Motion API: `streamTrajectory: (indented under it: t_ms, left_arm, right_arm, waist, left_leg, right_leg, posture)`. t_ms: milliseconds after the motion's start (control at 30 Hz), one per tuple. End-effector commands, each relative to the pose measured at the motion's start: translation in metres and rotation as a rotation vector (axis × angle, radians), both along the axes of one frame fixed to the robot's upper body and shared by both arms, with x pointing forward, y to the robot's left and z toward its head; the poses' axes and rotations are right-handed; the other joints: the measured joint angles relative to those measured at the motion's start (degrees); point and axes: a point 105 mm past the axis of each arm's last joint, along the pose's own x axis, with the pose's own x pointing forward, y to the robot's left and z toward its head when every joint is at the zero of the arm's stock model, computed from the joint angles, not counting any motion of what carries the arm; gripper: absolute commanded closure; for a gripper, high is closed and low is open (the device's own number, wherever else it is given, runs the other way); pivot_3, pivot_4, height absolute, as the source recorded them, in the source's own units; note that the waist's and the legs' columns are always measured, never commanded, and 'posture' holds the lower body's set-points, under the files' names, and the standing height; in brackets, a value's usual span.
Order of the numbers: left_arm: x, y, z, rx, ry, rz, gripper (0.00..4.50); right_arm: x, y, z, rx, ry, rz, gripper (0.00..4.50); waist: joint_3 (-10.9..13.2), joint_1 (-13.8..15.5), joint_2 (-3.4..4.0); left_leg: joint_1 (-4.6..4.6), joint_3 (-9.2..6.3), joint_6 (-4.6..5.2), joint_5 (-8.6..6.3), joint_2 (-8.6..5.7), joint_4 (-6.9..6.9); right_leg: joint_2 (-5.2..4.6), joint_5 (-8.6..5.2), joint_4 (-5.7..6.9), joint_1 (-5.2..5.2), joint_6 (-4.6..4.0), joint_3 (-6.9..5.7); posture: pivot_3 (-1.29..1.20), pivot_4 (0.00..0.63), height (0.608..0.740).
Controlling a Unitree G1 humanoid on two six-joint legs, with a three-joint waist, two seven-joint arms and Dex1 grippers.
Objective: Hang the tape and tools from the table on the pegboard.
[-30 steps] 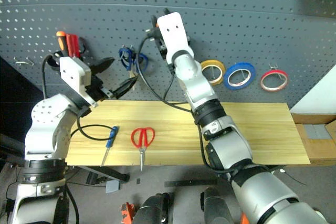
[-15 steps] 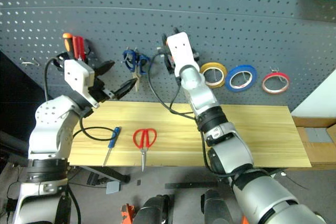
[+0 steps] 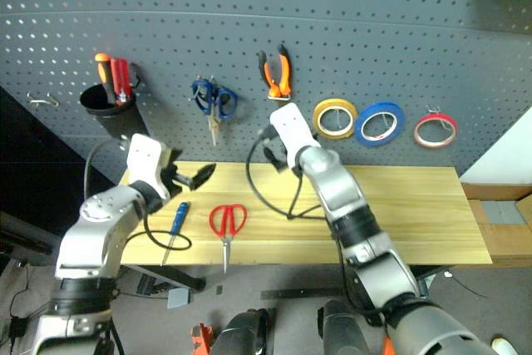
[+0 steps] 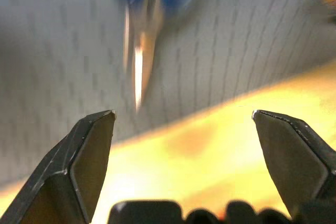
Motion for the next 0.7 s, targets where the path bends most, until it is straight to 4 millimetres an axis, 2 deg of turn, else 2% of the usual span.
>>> streamTrajectory:
  t_ms: [33,167,300,533,700]
  left_arm:
    - [-0.019,0.004,-0.039,0.035,0.183,0.104,0.0]
    - [-0.033,-0.002,-0.07,0.065,0.311,0.151,0.0]
    - [-0.035,-0.014,-0.092,0.086,0.413,0.172,0.0]
    - [-0.034,-0.036,-0.115,0.112,0.513,0.156,0.0]
    - [-0.037,-0.049,-0.13,0.038,0.6,0.202,0.0]
  right_arm:
    - [-0.032,0.011,0.008,0.012,0.014,0.133,0.02]
    - [-0.053,0.012,0.0,-0.003,0.068,0.211,0.02]
    - [-0.065,0.012,-0.005,-0.034,0.09,0.26,0.02]
    - [-0.069,0.014,-0.006,-0.045,0.092,0.275,0.02]
    - [-0.071,0.013,-0.006,-0.053,0.088,0.291,0.02]
  waist:
    - [0.0,-0.1,0.01]
    - [0.0,0.1,0.01]
    - [0.0,0.3,0.02]
    - [0.0,0.5,0.02]
    - [0.0,0.4,0.02]
  left_leg:
    - [0.0,0.0,0.0,0.0,0.01,0.01]
    - [0.02,-0.09,-0.01,0.0,0.02,0.11]
    - [0.1,-0.13,-0.01,0.02,0.01,0.18]
    - [0.09,-0.1,0.0,0.02,0.01,0.16]
    - [0.06,-0.09,0.01,0.01,-0.01,0.12]
  right_leg:
    - [0.0,0.0,0.0,0.0,0.0,0.0]
    - [0.01,0.0,0.08,0.05,0.0,-0.07]
    - [0.01,-0.01,0.04,0.18,0.0,-0.11]
    - [-0.01,-0.01,-0.05,0.19,0.0,-0.1]
    - [-0.03,-0.01,-0.15,0.2,0.0,-0.1]
  posture:
    - [-0.03,0.17,0.74]
    - [-0.03,0.18,0.74]
    - [-0.04,0.19,0.74]
    - [-0.05,0.196,0.74]
    - [-0.07,0.2,0.74]
